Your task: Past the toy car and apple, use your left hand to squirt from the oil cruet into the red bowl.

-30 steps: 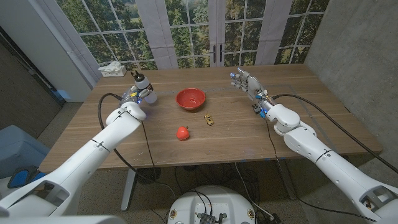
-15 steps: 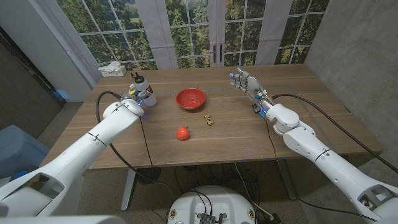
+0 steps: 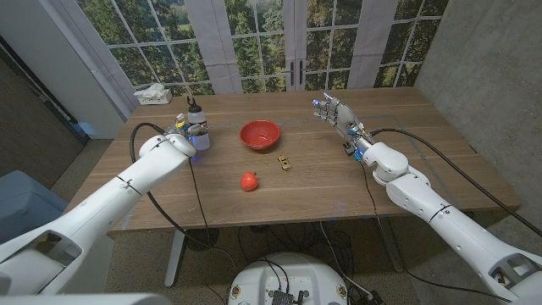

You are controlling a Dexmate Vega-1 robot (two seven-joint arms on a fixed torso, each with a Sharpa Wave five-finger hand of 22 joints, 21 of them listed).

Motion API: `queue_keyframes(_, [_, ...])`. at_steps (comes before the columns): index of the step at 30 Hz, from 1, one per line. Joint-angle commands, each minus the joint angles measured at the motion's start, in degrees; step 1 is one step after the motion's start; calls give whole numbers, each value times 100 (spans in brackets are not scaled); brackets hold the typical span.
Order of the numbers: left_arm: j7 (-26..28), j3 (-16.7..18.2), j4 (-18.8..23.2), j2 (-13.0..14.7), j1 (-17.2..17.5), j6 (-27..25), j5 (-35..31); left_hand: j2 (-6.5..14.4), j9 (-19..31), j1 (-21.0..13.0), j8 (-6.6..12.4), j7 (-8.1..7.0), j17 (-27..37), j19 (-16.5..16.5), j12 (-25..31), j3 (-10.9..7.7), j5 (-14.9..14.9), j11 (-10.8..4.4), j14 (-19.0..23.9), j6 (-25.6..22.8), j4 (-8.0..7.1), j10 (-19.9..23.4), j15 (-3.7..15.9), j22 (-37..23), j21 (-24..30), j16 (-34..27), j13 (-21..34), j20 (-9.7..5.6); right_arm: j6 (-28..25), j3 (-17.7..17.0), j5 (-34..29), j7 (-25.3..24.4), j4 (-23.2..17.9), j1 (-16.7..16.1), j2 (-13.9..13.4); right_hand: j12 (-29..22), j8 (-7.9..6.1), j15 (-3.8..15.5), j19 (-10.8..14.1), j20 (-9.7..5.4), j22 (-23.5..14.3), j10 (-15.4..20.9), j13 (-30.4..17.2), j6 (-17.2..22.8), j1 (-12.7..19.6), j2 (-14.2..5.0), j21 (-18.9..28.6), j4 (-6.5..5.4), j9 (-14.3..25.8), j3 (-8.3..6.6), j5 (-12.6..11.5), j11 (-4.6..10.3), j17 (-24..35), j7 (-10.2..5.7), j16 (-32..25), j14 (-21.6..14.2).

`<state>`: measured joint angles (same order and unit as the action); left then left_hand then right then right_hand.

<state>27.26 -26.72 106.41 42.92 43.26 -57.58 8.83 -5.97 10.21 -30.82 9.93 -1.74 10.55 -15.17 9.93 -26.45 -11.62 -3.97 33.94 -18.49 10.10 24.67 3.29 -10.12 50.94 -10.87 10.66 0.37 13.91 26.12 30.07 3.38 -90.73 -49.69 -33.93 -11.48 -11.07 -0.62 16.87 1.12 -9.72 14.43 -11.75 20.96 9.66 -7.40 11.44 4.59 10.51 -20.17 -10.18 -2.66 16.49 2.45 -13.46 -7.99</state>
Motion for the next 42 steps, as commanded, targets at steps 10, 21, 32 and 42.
queue_keyframes(10, [178,-96,246,223,119,22,64,-206,19,-244,24,-49,-21,1034,10,448,-61,276,-1873,1602,-131,-1799,-324,11,-929,92,8,412,34,-1,-39,-19,-65,-63,-16,-34,-13,-28,44,18,-26,33,-14,-3,0,-31,-6,51,23,-12,5,-31,-12,-21,-3,-26])
queue_keyframes(21, [441,413,415,287,752,1152,188,11,11,286,1,-408,-30,2154,5,808,-31,396,-3817,2867,-337,-3517,-712,26,-2047,103,-12,671,40,-2,-33,-33,-77,-84,-7,-34,-11,-27,35,13,-26,34,-14,-4,-9,-30,-11,52,23,-11,6,-31,-14,-27,-1,-19])
queue_keyframes(32, [561,905,67,203,1437,3541,261,251,2,927,25,-678,-4,2654,4,982,11,191,-4597,3453,-598,-4368,-667,20,-2561,98,-22,618,63,-14,-5,-43,-71,-133,-1,-33,-10,-35,34,17,-26,33,-13,-7,-24,-22,-13,50,23,-5,7,-27,-17,-26,-3,-25])
queue_keyframes(42, [470,1151,-11,7,1685,4533,426,541,-27,1534,87,-692,-16,3398,79,1079,-50,102,-4980,3257,-850,-4394,-495,15,-3119,73,-49,516,79,-71,5,-150,-196,-280,-43,-28,0,-11,23,9,-27,16,-13,-33,-80,8,-16,28,23,25,8,-37,-14,-71,1,-9])
